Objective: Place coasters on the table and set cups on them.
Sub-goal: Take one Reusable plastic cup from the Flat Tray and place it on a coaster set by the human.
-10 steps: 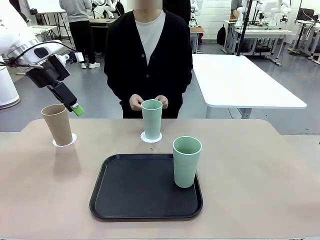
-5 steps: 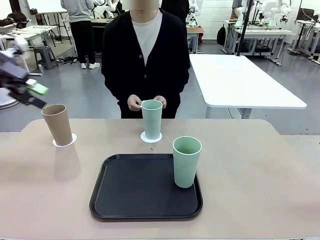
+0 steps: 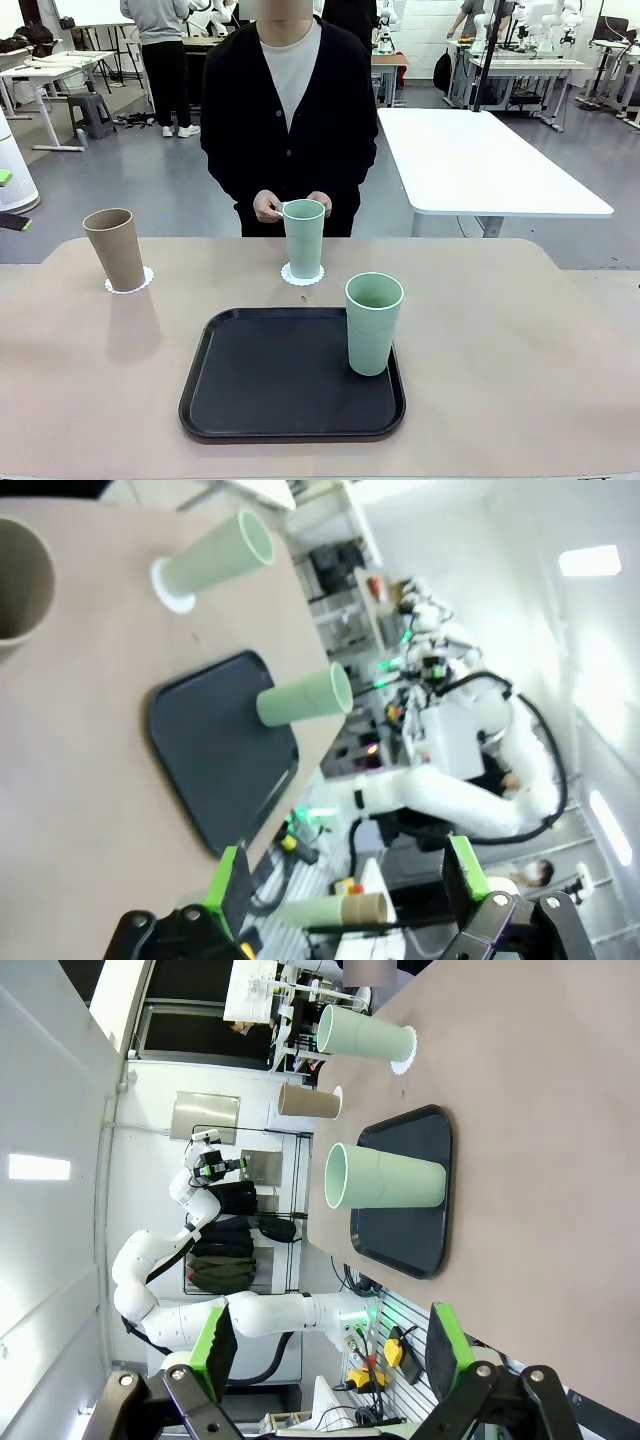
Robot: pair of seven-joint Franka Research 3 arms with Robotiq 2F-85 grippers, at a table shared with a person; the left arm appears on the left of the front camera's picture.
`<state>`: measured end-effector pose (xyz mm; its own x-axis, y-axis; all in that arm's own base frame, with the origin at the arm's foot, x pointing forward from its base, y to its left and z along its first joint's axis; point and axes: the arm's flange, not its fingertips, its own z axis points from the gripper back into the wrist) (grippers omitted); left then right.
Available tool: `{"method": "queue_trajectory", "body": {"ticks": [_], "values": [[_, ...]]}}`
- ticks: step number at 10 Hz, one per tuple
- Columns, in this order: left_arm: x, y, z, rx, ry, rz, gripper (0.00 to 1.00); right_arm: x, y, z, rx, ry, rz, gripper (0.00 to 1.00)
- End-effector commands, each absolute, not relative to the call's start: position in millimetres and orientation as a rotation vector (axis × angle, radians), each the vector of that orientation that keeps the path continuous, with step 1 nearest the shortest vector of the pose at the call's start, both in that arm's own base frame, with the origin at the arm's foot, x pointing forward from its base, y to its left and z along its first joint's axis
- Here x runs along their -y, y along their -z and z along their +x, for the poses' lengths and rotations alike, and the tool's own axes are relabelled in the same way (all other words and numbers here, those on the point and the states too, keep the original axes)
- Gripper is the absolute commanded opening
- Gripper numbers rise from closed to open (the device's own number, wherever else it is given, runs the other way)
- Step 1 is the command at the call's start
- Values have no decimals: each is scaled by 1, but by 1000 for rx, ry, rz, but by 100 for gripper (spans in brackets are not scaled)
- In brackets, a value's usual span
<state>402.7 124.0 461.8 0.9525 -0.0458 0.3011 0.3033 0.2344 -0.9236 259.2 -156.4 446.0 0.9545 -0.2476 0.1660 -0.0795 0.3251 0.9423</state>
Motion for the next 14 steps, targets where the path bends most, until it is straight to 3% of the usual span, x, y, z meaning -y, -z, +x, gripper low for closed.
{"method": "queue_trajectory", "body": {"ticks": [1, 14], "values": [[-137, -455, 416, 283, 186, -1379, 100, 156, -447, 262, 326, 98, 1266, 100], [-151, -436, 416, 264, 128, -1387, 100, 156, -447, 262, 326, 98, 1266, 100]]}}
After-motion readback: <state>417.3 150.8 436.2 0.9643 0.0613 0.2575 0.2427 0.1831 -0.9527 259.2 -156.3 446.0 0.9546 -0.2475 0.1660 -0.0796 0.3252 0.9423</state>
